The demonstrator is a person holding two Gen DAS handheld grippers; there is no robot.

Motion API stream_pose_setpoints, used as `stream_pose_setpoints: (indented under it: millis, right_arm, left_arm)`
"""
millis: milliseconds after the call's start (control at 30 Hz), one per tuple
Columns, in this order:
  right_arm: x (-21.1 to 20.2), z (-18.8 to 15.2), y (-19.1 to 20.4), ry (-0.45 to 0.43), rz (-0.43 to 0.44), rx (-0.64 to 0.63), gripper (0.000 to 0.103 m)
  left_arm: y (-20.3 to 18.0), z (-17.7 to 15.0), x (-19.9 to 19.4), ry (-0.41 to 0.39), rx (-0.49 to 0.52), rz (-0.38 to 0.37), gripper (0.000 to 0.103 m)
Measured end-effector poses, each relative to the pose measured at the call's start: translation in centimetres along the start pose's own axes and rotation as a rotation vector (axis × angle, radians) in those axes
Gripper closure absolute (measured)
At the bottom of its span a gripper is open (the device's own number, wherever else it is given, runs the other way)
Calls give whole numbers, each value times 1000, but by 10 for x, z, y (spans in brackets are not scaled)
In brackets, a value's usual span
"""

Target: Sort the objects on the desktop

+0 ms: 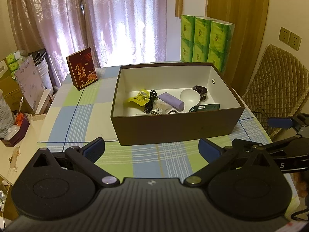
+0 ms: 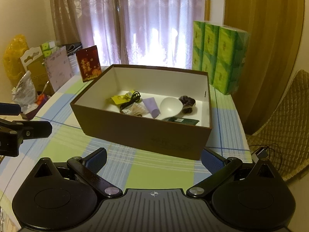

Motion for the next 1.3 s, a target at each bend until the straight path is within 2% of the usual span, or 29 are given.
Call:
stream_pose_setpoints:
  millis: [433, 900, 1300]
  right_arm:
    - [-7, -12, -14, 16, 53, -37, 2]
    - [-16, -21, -18, 5, 85, -68, 2]
    - [-27, -32, -19, -1, 89, -83, 2]
  left_arm:
    - [-23, -14, -7, 21, -20, 41, 1]
    - [-30, -27, -14, 32, -33, 96, 1]
    - [-39, -36, -23, 14, -28, 90, 1]
Point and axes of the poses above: each gripper's, at about its wrist camera, not at the fingertips, and x roughly the way its jaws point, y to its left, z to its top, the point moved 6 cm from there along x, roughly the way its jaws point, and after that the axes turned 1 degree about z, right-handed, at the moved point
